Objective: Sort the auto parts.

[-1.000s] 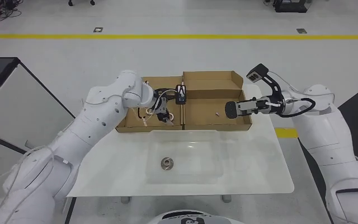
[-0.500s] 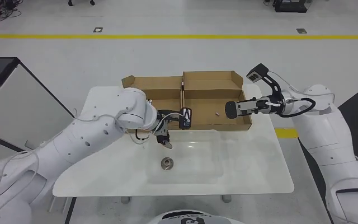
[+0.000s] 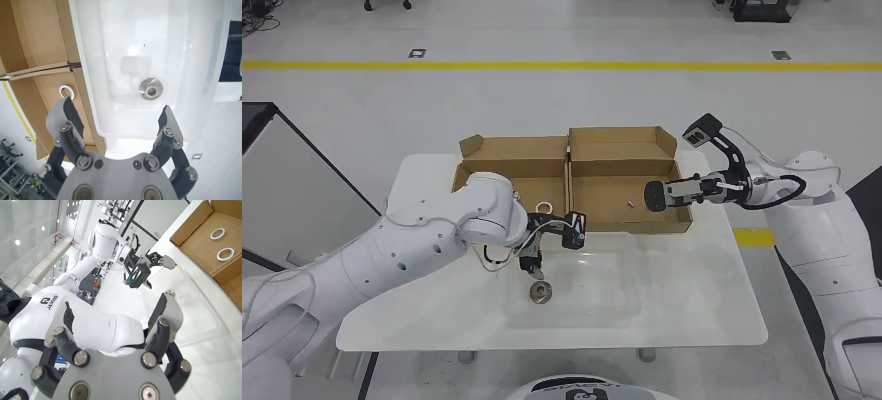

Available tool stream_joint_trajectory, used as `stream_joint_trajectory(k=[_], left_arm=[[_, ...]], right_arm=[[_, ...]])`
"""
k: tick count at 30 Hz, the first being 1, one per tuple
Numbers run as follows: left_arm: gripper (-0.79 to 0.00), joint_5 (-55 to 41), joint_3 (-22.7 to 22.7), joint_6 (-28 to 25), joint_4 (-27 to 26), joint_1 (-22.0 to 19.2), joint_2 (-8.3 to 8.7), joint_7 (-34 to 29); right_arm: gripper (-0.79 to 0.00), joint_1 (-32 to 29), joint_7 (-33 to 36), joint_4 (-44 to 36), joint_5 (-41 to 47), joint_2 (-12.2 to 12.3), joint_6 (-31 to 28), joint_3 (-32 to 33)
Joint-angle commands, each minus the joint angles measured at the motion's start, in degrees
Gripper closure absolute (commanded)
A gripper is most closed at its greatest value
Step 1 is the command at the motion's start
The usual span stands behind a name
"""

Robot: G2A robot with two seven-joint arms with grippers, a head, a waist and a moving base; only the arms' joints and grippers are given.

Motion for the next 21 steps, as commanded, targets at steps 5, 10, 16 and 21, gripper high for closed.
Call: stream_joint_trajectory(k=[5, 10, 16, 21], left_arm=[[-0.785, -4.87, 4.55, 4.55, -0.86, -2.95, -0.99, -4.51], [-0.785, -6.72, 5.85, 9.08, -1.5, -3.82, -2.19, -9.05], [-0.785, -7.11, 5.85, 12.68, -1.57, -3.37, -3.46, -12.65], [-0.785, -7.11, 5.85, 12.68, -1.57, -3.37, -3.46, -12.65]], right_arm=[[-0.785, 0.0, 0.0, 0.0, 0.0, 0.0, 0.0, 0.0], [-0.785, 0.0, 0.0, 0.0, 0.0, 0.0, 0.0, 0.0], [-0.785, 0.0, 0.0, 0.0, 0.0, 0.0, 0.0, 0.0], [-0.785, 0.0, 0.0, 0.0, 0.0, 0.0, 0.0, 0.0]])
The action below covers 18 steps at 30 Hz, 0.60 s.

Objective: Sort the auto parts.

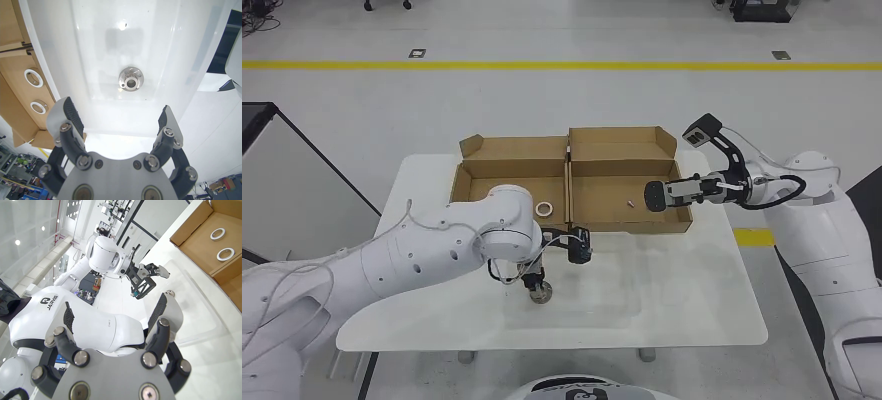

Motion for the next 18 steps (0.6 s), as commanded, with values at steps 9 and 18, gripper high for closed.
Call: stream_joint_trajectory(k=[9, 18], left_arm=[[-0.785, 4.2, 0.0, 1.2, -1.95, 1.53, -0.7, -0.86], [-0.785, 5.37, 0.0, 3.48, -1.77, 4.06, -2.73, -3.48]], right_arm=[[-0.785, 0.0, 0.0, 0.0, 0.0, 0.0, 0.0, 0.0], [-0.785, 0.0, 0.0, 0.0, 0.0, 0.0, 0.0, 0.0]])
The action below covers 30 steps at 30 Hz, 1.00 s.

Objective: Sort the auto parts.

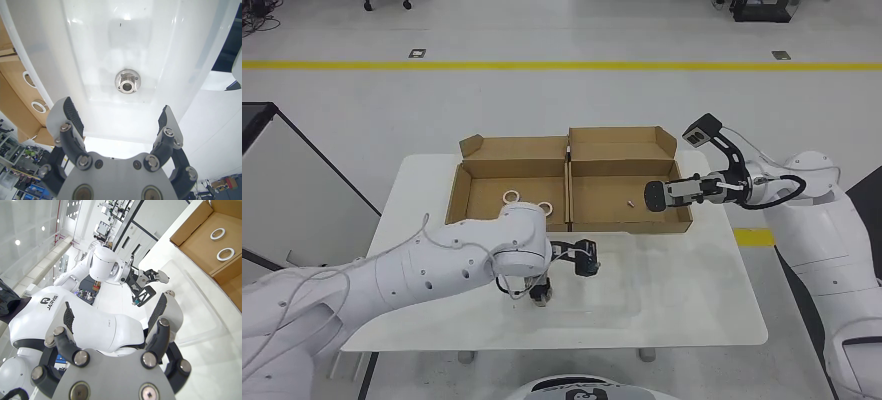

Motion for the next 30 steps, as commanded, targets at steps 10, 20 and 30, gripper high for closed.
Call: stream_joint_trajectory(k=[10, 20, 30], left_arm=[[-0.505, 0.65, 0.0, 0.2, 3.82, 2.66, -2.02, -0.21], [-0.511, 0.37, 0.0, 0.55, 6.6, 4.09, -3.19, -0.57], [-0.529, 0.92, 0.0, 0.54, 9.09, 5.33, -3.91, -0.56]], right_arm=[[-0.785, 0.0, 0.0, 0.0, 0.0, 0.0, 0.0, 0.0], [-0.785, 0.0, 0.0, 0.0, 0.0, 0.0, 0.0, 0.0], [-0.785, 0.0, 0.0, 0.0, 0.0, 0.0, 0.0, 0.0]])
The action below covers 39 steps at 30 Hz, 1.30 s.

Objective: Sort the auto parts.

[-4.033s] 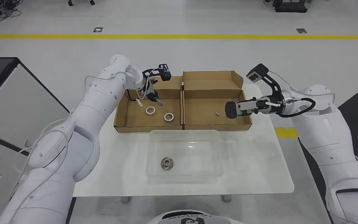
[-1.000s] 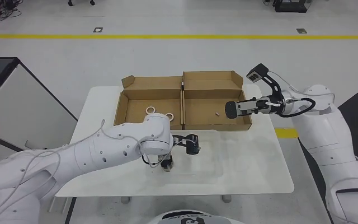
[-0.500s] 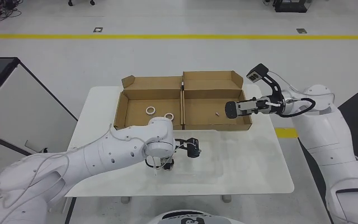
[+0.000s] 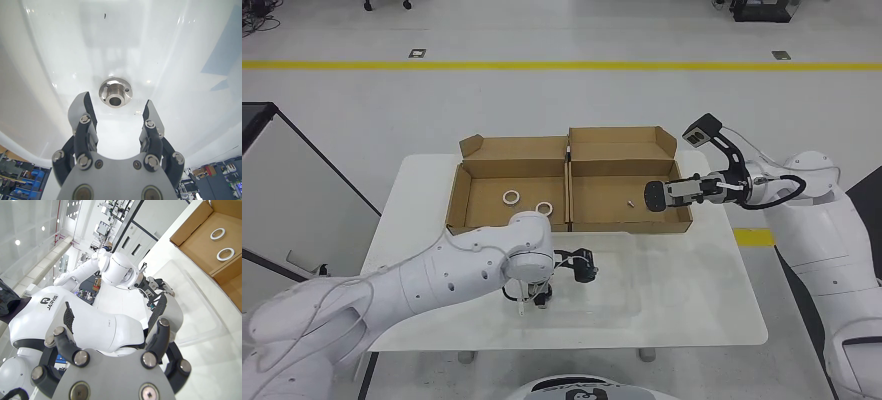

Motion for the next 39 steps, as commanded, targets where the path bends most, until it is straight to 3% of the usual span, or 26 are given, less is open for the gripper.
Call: stream_joint_trajectory(k=[1, 7, 20, 24, 29, 36, 39], left_arm=[[-0.526, 0.05, 0.0, -0.05, 0.49, 0.19, -0.12, 0.06], [-0.382, 0.22, 0.0, -0.25, 1.47, 0.51, -0.42, 0.26], [-0.342, 0.17, 0.0, -0.81, 3.25, 1.0, -1.13, 0.81], [-0.095, -0.25, 0.0, -1.94, 3.89, 1.04, -1.38, 1.95], [-0.052, -0.34, 0.0, -2.84, 4.8, 1.08, -1.8, 2.85], [-0.068, -0.62, 0.0, -3.98, 5.37, 0.82, -2.31, 3.99], [-0.283, -0.67, 0.0, -3.91, 5.49, 0.86, -2.42, 3.92]], right_arm=[[-0.785, 0.0, 0.0, 0.0, 0.0, 0.0, 0.0, 0.0], [-0.785, 0.0, 0.0, 0.0, 0.0, 0.0, 0.0, 0.0], [-0.785, 0.0, 0.0, 0.0, 0.0, 0.0, 0.0, 0.0], [-0.785, 0.0, 0.0, 0.0, 0.0, 0.0, 0.0, 0.0], [-0.785, 0.0, 0.0, 0.0, 0.0, 0.0, 0.0, 0.0], [-0.785, 0.0, 0.0, 0.0, 0.0, 0.0, 0.0, 0.0], [-0.785, 0.0, 0.0, 0.0, 0.0, 0.0, 0.0, 0.0]])
